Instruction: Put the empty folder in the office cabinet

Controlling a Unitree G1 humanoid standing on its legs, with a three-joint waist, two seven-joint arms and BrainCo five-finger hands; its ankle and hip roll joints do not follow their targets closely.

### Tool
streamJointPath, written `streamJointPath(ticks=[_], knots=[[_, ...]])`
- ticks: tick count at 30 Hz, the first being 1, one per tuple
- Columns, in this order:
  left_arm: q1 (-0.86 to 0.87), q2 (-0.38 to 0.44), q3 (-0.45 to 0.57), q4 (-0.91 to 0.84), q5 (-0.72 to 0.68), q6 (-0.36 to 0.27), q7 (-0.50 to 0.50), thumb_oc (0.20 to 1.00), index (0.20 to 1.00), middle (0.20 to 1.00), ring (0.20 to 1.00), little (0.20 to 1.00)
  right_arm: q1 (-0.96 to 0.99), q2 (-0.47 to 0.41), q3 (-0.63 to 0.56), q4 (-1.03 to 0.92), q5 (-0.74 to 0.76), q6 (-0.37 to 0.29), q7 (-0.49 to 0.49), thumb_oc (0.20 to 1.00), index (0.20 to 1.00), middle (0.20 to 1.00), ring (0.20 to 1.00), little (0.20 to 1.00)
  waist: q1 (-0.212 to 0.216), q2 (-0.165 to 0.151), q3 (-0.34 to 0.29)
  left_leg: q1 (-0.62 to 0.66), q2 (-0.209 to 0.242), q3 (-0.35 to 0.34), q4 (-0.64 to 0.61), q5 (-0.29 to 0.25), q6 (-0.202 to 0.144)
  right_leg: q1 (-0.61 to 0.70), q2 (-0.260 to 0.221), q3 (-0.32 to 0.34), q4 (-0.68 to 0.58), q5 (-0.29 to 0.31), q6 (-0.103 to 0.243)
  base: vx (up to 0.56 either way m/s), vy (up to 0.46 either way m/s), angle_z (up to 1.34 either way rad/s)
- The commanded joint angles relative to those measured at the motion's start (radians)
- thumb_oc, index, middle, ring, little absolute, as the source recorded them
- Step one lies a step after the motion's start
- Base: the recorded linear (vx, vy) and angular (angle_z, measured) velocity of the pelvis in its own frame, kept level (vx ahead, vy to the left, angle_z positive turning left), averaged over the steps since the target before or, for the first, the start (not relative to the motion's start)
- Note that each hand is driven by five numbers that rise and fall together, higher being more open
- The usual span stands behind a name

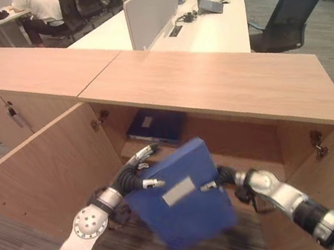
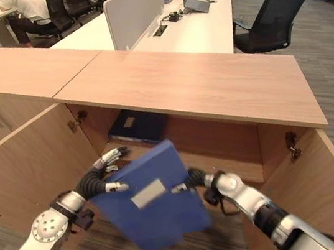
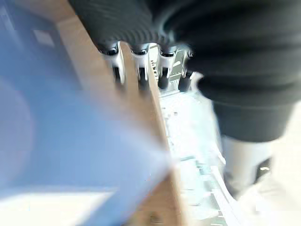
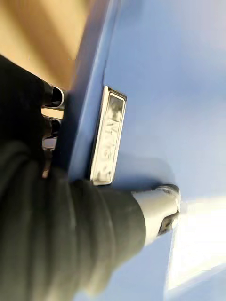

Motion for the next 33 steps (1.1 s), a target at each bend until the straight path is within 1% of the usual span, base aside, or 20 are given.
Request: streamJointPath(ticks=[1,2,3,4,5,6,7,8,9,10,11,13,14,18,24,27,29,30,32,33], knots=[[-0.007,-0.034,0.049,0.113,-0.119,0.051,-0.014,1.000,1.000,1.000,1.000,1.000,-0.058,0.034,-0.059,-0.021,0.113,-0.045,-0.028,0.200,0.200,0.200,0.200,0.200,-0.017,-0.042,0.017,0.046,0.022,-0.025,0.007,-0.132,-0.013,-0.005,-0.076,-0.059,-0.010,0.050,0.070,-0.01,0.012,-0.25],[0.000,-0.081,0.034,0.239,-0.063,0.065,0.025,1.000,1.000,1.000,1.000,1.000,-0.049,0.208,-0.023,0.193,0.051,-0.081,-0.106,0.200,0.200,0.200,0.200,0.200,-0.003,-0.032,0.025,0.045,0.021,-0.035,0.007,-0.131,-0.008,0.000,-0.075,-0.065,-0.010,0.047,0.069,-0.02,0.013,-0.19],[0.021,-0.075,0.058,0.262,-0.047,0.068,0.028,1.000,1.000,1.000,1.000,1.000,-0.023,0.221,-0.034,0.204,0.050,-0.077,-0.090,0.200,0.200,0.200,0.200,0.200,-0.003,-0.030,0.023,0.038,0.018,-0.040,0.007,-0.129,-0.007,-0.005,-0.076,-0.066,-0.010,0.048,0.069,0.00,0.000,0.00],[0.062,-0.080,0.105,0.341,0.007,0.093,0.041,1.000,1.000,1.000,1.000,1.000,0.022,0.235,-0.075,0.191,0.052,-0.048,-0.084,0.200,0.200,0.200,0.200,0.200,-0.001,-0.025,0.027,0.033,0.019,-0.040,0.007,-0.127,-0.007,-0.010,-0.075,-0.067,-0.010,0.048,0.068,-0.03,-0.017,0.13],[0.072,-0.091,0.112,0.375,0.012,0.098,0.045,1.000,1.000,1.000,1.000,1.000,0.028,0.241,-0.086,0.192,0.064,-0.050,-0.090,0.200,0.200,0.200,0.200,0.200,0.000,-0.023,0.027,0.032,0.019,-0.041,0.007,-0.125,-0.007,-0.012,-0.075,-0.067,-0.010,0.047,0.067,-0.02,-0.035,0.18],[0.075,-0.096,0.118,0.423,0.026,0.103,0.048,1.000,1.000,1.000,1.000,1.000,0.020,0.237,-0.127,0.191,0.140,-0.018,-0.073,0.200,0.200,0.200,0.200,0.200,0.002,-0.023,0.029,0.032,0.020,-0.041,0.007,-0.125,-0.008,-0.011,-0.074,-0.068,-0.010,0.046,0.065,0.00,-0.042,0.16],[0.079,-0.121,0.133,0.477,0.023,0.112,0.055,1.000,1.000,1.000,1.000,1.000,0.047,0.221,-0.157,0.158,0.207,-0.018,-0.072,0.200,0.200,0.200,0.200,0.200,0.000,-0.023,0.031,0.035,0.022,-0.040,0.007,-0.125,-0.009,-0.009,-0.071,-0.067,-0.010,0.044,0.064,0.00,-0.045,0.07],[0.075,-0.135,0.125,0.511,0.020,0.113,0.061,1.000,1.000,1.000,1.000,1.000,0.047,0.235,-0.152,0.158,0.223,-0.036,-0.097,0.200,0.200,0.200,0.200,0.200,-0.001,-0.024,0.028,0.031,0.023,-0.040,0.007,-0.123,-0.009,-0.012,-0.072,-0.068,-0.010,0.044,0.063,0.00,-0.048,0.06],[0.063,-0.166,0.115,0.590,0.023,0.119,0.084,1.000,1.000,1.000,1.000,1.000,0.029,0.279,-0.139,0.196,0.256,-0.065,-0.138,0.200,0.200,0.200,0.200,0.200,0.000,-0.022,0.027,0.032,0.024,-0.043,0.007,-0.122,-0.009,-0.010,-0.071,-0.070,-0.010,0.041,0.060,0.00,-0.044,0.05],[0.056,-0.183,0.118,0.638,0.015,0.120,0.094,1.000,1.000,1.000,1.000,1.000,0.020,0.290,-0.133,0.214,0.278,-0.061,-0.134,0.200,0.200,0.200,0.200,0.200,0.003,-0.020,0.026,0.030,0.024,-0.049,0.007,-0.119,-0.010,-0.011,-0.069,-0.073,-0.010,0.040,0.058,0.01,-0.032,0.02],[0.055,-0.183,0.117,0.640,0.015,0.119,0.094,1.000,1.000,1.000,1.000,1.000,0.020,0.290,-0.133,0.215,0.279,-0.061,-0.134,0.200,0.200,0.200,0.200,0.200,0.003,-0.020,0.027,0.030,0.024,-0.049,0.007,-0.119,-0.010,-0.011,-0.069,-0.073,-0.010,0.040,0.058,0.00,-0.050,0.01],[0.044,-0.214,0.141,0.754,0.011,0.121,0.124,1.000,1.000,1.000,1.000,1.000,0.006,0.296,-0.151,0.224,0.341,-0.052,-0.132,0.200,0.200,0.200,0.200,0.200,0.009,-0.015,0.029,0.026,0.027,-0.053,0.007,-0.113,-0.015,-0.008,-0.064,-0.080,-0.010,0.034,0.054,0.00,-0.060,0.08],[0.041,-0.220,0.141,0.776,0.009,0.118,0.129,1.000,1.000,1.000,1.000,1.000,0.003,0.300,-0.151,0.226,0.356,-0.054,-0.134,0.200,0.200,0.200,0.200,0.200,0.009,-0.013,0.029,0.025,0.029,-0.054,0.007,-0.112,-0.016,-0.009,-0.062,-0.081,-0.010,0.032,0.053,0.00,-0.043,0.09],[0.023,-0.243,0.144,0.896,0.017,0.125,0.146,1.000,1.000,1.000,1.000,1.000,0.002,0.302,-0.144,0.234,0.370,-0.051,-0.147,0.200,0.200,0.200,0.200,0.200,0.004,-0.010,0.025,0.026,0.037,-0.055,0.007,-0.108,-0.022,-0.008,-0.054,-0.080,-0.010,0.025,0.045,0.01,-0.045,0.01],[0.008,-0.265,0.127,0.994,0.043,0.133,0.162,1.000,1.000,1.000,1.000,1.000,-0.015,0.324,-0.142,0.271,0.388,-0.047,-0.174,0.200,0.200,0.200,0.200,0.200,0.001,-0.006,0.024,0.022,0.048,-0.064,0.007,-0.102,-0.032,-0.008,-0.041,-0.084,-0.010,0.014,0.035,0.02,-0.055,0.02],[0.006,-0.266,0.122,1.002,0.043,0.133,0.170,1.000,1.000,1.000,1.000,1.000,-0.023,0.331,-0.147,0.277,0.411,-0.049,-0.186,0.200,0.200,0.200,0.200,0.200,0.001,-0.004,0.027,0.018,0.054,-0.071,0.007,-0.098,-0.037,-0.008,-0.037,-0.087,-0.010,0.010,0.031,0.01,-0.058,0.04],[0.013,-0.274,0.118,1.012,0.028,0.138,0.180,1.000,1.000,1.000,1.000,1.000,-0.044,0.344,-0.175,0.292,0.466,-0.055,-0.211,0.200,0.200,0.200,0.200,0.200,0.004,-0.001,0.031,0.010,0.065,-0.076,0.007,-0.090,-0.045,-0.008,-0.028,-0.092,-0.010,0.008,0.024,0.01,-0.092,0.13],[0.013,-0.274,0.118,1.012,0.028,0.138,0.180,1.000,1.000,1.000,1.000,1.000,-0.044,0.344,-0.175,0.293,0.466,-0.056,-0.211,0.200,0.200,0.200,0.200,0.200,0.004,-0.001,0.031,0.009,0.065,-0.077,0.007,-0.090,-0.045,-0.008,-0.027,-0.092,-0.010,0.008,0.024,0.01,-0.102,0.13],[-0.001,-0.277,0.119,1.051,0.013,0.139,0.202,1.000,1.000,1.000,1.000,1.000,-0.072,0.361,-0.224,0.324,0.550,-0.072,-0.250,0.200,0.200,0.200,0.200,0.200,0.004,0.001,0.039,-0.005,0.086,-0.090,0.007,-0.073,-0.057,-0.020,-0.009,-0.096,0.004,-0.007,0.009,-0.02,-0.130,0.08],[-0.001,-0.277,0.119,1.051,0.013,0.139,0.202,1.000,1.000,1.000,1.000,1.000,-0.072,0.361,-0.224,0.325,0.550,-0.072,-0.250,0.200,0.200,0.200,0.200,0.200,0.004,0.001,0.039,-0.005,0.086,-0.090,0.007,-0.073,-0.058,-0.021,-0.009,-0.096,0.005,-0.008,0.009,-0.03,-0.199,0.08]])
